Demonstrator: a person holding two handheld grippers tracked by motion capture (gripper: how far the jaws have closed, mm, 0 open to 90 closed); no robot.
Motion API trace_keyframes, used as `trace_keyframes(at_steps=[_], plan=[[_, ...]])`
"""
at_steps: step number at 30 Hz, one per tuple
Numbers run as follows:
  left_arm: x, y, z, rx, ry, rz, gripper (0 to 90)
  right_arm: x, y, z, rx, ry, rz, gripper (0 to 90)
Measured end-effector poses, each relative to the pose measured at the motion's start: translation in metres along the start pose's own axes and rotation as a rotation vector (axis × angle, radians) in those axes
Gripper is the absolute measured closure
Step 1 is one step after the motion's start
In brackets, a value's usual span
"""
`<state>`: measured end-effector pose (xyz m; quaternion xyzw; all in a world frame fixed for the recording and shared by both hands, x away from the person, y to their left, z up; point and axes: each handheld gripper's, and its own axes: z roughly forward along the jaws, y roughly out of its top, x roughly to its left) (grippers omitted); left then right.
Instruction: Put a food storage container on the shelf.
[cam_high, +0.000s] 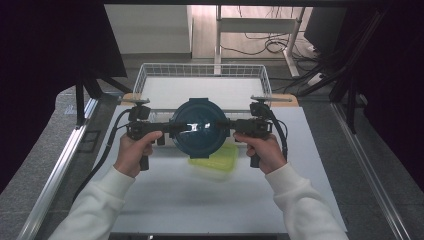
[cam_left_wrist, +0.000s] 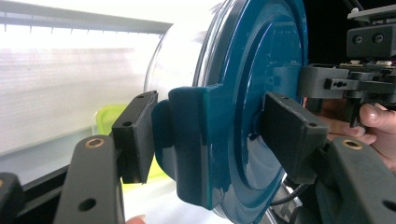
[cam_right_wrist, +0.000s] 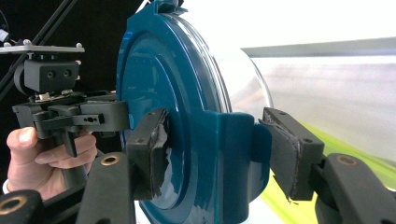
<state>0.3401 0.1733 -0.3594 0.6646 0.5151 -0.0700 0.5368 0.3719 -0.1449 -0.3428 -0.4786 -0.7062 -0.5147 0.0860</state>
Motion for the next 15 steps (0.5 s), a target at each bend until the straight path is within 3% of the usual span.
trace_keyframes(at_steps=[7, 15], plan=[[-0.003, 0.014, -0.001, -0.010, -0.011, 0.008, 38.2, 0.005, 0.015, -0.003, -0.007, -0.003, -0.015, 42.2], [-0.007, 0.040, 0.000, -0.011, -0.021, 0.018, 38.2, 0.010, 0.038, -0.009, -0.029, -0.014, -0.031, 42.3]])
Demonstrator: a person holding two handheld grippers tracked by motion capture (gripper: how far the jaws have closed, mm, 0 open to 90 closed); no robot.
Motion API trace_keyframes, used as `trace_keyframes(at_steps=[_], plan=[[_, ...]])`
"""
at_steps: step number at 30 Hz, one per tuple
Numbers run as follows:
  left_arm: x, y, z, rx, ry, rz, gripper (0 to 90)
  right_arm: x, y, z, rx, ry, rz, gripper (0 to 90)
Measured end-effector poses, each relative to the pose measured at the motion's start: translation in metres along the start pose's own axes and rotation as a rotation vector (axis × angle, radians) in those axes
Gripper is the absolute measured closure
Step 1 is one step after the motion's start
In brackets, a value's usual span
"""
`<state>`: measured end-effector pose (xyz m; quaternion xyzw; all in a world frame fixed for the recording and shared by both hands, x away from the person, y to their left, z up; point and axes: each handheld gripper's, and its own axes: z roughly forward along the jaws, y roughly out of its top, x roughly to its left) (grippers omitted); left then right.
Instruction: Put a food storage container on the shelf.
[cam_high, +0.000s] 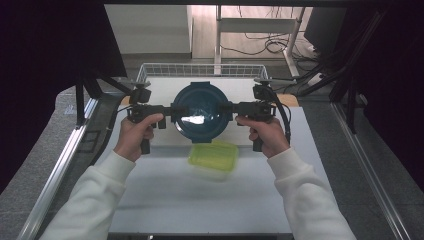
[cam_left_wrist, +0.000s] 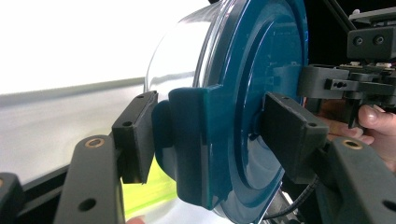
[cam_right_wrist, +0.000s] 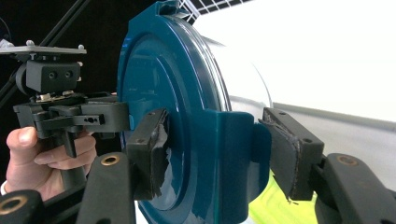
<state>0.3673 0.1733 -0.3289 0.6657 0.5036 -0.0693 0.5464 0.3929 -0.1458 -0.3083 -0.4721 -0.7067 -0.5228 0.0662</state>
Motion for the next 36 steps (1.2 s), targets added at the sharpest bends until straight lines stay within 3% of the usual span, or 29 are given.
trace_keyframes(at_steps=[19, 30, 36], plan=[[0.005, 0.066, 0.014, 0.024, -0.008, 0.012, 38.1, -0.009, 0.054, 0.003, -0.046, -0.012, 0.017, 42.2], [0.016, 0.084, 0.026, 0.039, -0.006, 0.015, 37.9, -0.021, 0.068, 0.010, -0.047, -0.013, 0.056, 42.1], [0.029, 0.087, 0.034, 0.051, -0.002, -0.011, 37.9, -0.031, 0.072, 0.020, -0.032, -0.019, 0.071, 42.1]])
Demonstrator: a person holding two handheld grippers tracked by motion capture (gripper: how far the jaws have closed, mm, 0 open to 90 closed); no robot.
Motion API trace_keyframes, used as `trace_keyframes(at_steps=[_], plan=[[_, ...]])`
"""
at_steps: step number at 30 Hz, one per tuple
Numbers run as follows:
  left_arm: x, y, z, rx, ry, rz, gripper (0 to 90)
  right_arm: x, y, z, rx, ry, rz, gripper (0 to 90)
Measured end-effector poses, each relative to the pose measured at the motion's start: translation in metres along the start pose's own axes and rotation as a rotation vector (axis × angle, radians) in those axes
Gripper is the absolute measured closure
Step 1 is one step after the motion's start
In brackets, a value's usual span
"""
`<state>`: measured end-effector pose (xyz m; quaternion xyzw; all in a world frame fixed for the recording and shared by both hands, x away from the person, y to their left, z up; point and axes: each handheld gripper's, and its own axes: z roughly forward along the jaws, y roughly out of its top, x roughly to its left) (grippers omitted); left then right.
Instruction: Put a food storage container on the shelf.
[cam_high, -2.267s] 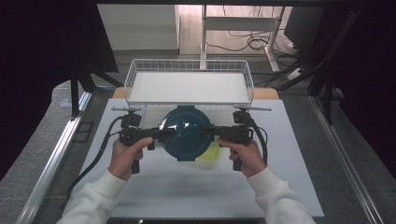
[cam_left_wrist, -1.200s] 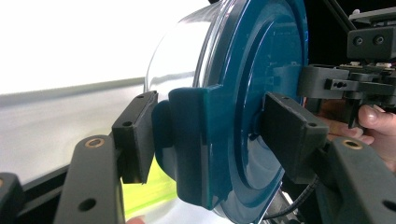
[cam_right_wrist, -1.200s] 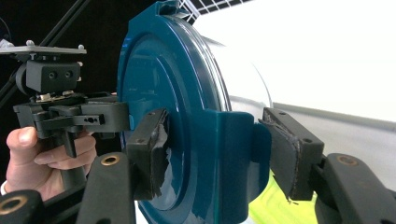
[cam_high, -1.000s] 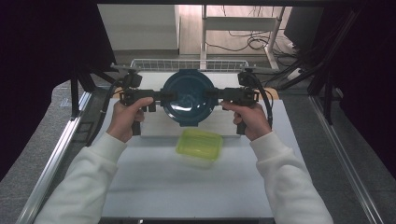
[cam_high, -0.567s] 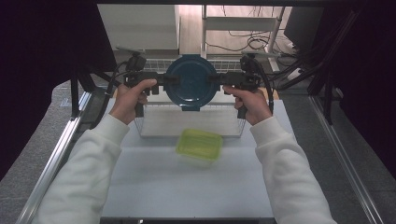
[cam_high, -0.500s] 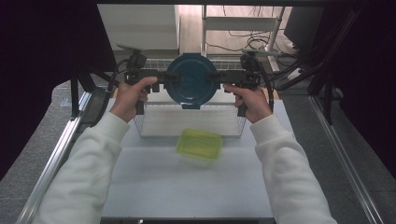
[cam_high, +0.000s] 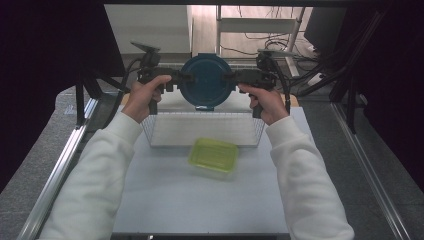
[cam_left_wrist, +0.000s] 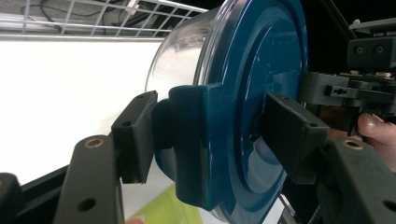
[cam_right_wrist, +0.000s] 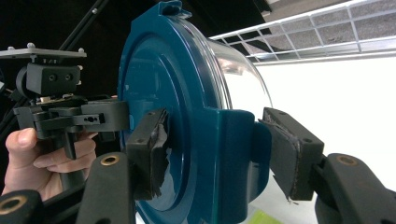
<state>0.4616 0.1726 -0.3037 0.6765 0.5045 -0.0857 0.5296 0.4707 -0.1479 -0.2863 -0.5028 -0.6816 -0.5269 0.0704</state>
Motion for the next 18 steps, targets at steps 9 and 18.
trace_keyframes(at_steps=[9, 18], plan=[[0.016, 0.004, 0.009, -0.003, -0.008, -0.057, 37.7, -0.013, 0.005, 0.013, 0.015, -0.009, 0.036, 41.9], [0.026, 0.010, 0.017, -0.032, -0.011, -0.111, 37.3, -0.025, 0.012, 0.023, 0.042, -0.001, 0.111, 40.5]])
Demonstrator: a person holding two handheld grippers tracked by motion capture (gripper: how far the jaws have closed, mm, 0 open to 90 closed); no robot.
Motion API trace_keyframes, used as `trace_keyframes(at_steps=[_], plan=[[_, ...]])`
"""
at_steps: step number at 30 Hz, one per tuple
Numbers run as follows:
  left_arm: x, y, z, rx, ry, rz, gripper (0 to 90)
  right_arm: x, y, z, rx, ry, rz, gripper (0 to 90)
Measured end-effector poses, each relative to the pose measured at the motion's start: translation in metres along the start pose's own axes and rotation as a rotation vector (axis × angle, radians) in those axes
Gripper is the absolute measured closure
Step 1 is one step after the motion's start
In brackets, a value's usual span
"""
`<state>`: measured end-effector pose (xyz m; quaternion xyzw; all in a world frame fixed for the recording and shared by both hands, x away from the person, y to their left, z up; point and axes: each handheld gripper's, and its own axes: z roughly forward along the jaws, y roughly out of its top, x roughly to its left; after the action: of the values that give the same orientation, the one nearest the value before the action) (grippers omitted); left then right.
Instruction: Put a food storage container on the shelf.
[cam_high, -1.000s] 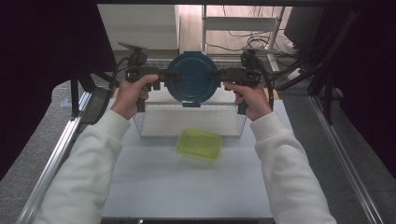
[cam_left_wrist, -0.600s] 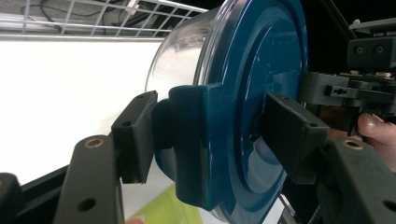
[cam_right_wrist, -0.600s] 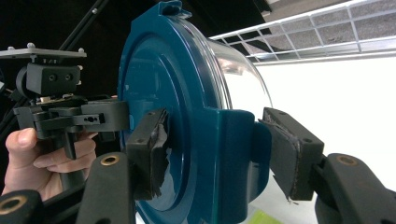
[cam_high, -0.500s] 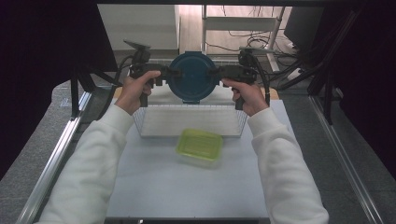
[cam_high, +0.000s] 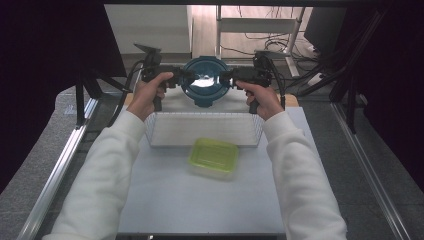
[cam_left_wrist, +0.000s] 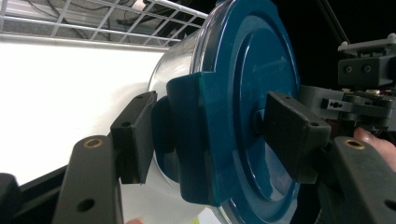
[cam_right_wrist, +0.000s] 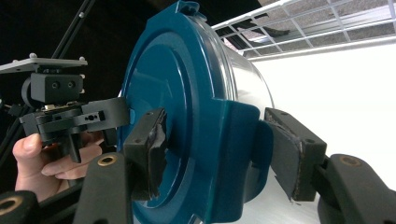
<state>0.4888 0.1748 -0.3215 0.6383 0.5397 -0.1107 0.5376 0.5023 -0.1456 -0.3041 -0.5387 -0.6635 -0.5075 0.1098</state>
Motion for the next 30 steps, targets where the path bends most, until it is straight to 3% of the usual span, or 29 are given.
trace_keyframes(at_steps=[7, 12, 19, 20, 23, 24, 26, 28, 29, 30], plan=[[0.008, 0.004, 0.007, -0.011, -0.004, -0.055, 36.9, -0.006, 0.003, 0.005, -0.001, -0.006, 0.030, 38.8], [0.014, 0.006, 0.015, -0.028, -0.001, -0.094, 36.7, -0.014, 0.005, 0.010, 0.006, -0.002, 0.081, 36.9], [0.016, 0.005, 0.017, -0.054, -0.007, -0.087, 36.3, -0.014, 0.005, 0.014, -0.012, -0.018, 0.093, 34.5], [0.017, 0.004, 0.017, -0.056, -0.018, -0.074, 35.4, -0.012, 0.004, 0.015, -0.027, -0.043, 0.075, 27.5], [0.015, 0.002, 0.015, -0.075, 0.035, -0.021, 23.4, -0.004, 0.001, 0.016, -0.059, -0.126, 0.033, 11.1], [0.015, 0.002, 0.015, -0.075, 0.035, -0.021, 20.5, -0.001, 0.000, 0.015, -0.074, -0.153, 0.021, 8.9], [0.011, 0.000, 0.006, -0.090, 0.059, 0.036, 15.5, 0.004, -0.003, 0.011, -0.094, -0.185, -0.013, 6.8], [0.004, -0.005, -0.002, -0.100, 0.078, 0.094, 13.2, 0.011, -0.007, 0.006, -0.104, -0.197, -0.025, 6.2], [0.004, -0.005, -0.002, -0.100, 0.078, 0.094, 12.6, 0.011, -0.007, 0.006, -0.104, -0.197, -0.025, 6.2], [-0.004, -0.012, -0.010, -0.114, 0.104, 0.168, 12.3, 0.018, -0.012, 0.000, -0.114, -0.191, -0.048, 5.8]])
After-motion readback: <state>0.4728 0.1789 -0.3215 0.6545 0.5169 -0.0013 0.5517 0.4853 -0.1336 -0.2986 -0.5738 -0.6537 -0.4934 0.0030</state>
